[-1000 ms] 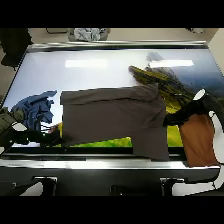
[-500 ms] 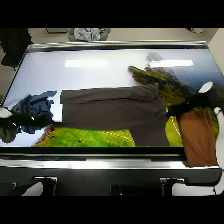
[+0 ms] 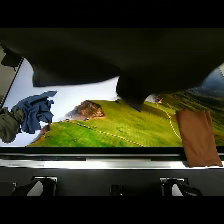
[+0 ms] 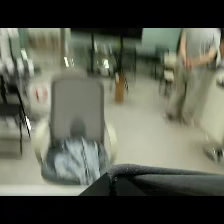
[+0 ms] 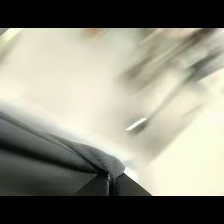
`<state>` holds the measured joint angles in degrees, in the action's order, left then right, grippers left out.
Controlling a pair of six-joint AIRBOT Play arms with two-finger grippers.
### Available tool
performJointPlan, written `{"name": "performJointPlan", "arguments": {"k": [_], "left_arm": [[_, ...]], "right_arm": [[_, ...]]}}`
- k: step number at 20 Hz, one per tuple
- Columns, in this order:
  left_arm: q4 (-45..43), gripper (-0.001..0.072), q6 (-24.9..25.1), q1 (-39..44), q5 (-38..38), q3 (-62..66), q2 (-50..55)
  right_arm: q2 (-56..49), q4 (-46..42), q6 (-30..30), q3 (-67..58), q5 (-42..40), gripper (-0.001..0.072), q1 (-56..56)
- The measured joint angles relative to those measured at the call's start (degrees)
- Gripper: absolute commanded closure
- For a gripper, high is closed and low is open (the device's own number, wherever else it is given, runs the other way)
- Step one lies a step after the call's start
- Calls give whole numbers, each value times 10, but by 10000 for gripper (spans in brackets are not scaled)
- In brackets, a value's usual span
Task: Fold the shirts.
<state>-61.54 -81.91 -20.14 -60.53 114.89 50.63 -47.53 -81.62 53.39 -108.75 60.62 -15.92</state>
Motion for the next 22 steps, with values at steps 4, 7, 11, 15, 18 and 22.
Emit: {"name": "performJointPlan", "arguments": {"k": [4,7,11,15,18,22], "left_arm": [[-10,680,-25,-3,-23,19,-57],[-18,680,-31,-5,-64,19,-75],[-25,680,-34,-4,-116,-19,-72],[-24,681,-5,4,-148,-141,-19],[-28,680,21,19,-147,-247,75],[-33,678,34,34,-76,-310,235]], "right_arm": [[83,-55,9,-19,23,669,0],[101,-70,15,-23,68,669,0],[76,-74,20,-25,125,669,0],[-39,-54,21,-25,209,669,1],[-196,-15,19,-22,277,669,6],[-421,14,24,-19,285,669,46]]}}
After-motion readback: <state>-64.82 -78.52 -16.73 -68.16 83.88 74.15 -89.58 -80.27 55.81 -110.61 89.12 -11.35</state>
